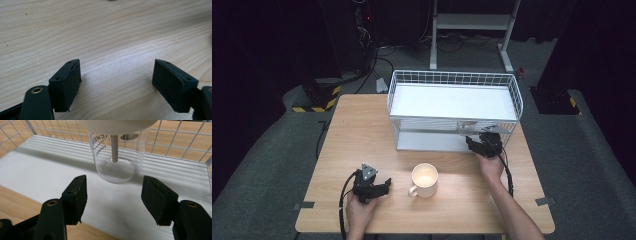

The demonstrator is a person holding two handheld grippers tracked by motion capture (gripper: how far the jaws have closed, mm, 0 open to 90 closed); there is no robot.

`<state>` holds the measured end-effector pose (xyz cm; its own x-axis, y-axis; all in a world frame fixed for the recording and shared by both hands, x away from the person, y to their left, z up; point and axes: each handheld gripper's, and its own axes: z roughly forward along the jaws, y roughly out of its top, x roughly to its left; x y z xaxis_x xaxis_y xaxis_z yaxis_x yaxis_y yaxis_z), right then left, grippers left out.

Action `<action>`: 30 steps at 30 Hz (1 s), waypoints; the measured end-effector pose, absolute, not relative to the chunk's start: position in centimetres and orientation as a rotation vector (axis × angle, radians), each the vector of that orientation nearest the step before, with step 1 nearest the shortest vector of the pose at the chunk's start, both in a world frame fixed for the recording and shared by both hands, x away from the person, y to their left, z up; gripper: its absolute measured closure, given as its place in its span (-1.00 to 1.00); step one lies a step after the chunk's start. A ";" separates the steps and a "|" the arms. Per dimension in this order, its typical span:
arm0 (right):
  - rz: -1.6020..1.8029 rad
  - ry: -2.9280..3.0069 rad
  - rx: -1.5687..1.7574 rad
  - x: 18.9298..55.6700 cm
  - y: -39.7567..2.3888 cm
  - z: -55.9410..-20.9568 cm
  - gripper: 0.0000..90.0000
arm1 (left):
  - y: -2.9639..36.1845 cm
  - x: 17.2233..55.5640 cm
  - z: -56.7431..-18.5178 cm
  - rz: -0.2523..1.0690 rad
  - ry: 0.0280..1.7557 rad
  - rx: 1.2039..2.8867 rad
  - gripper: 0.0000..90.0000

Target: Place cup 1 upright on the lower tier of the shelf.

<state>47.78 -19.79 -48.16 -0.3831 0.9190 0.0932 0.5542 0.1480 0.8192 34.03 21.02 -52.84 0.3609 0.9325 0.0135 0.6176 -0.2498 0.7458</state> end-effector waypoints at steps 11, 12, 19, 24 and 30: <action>1.190 1.998 1.389 46.5 -20.7 -47.5 -0.17 | 21.0 34.0 -52.8 0.616 1.343 1.969 -0.48; 1.192 1.998 1.383 46.4 -20.8 -47.5 -0.18 | 21.0 34.0 -52.8 0.616 1.343 1.969 -0.48; 1.216 1.996 1.379 45.5 -21.6 -47.4 -0.19 | 21.0 34.0 -52.8 0.616 1.343 1.969 -0.48; 1.237 1.985 1.380 44.9 -22.2 -47.3 -0.19 | 21.0 34.0 -52.8 0.616 1.343 1.969 -0.48; 1.249 1.982 1.392 44.3 -22.9 -47.3 -0.21 | 21.0 34.0 -52.8 0.616 1.343 1.969 -0.48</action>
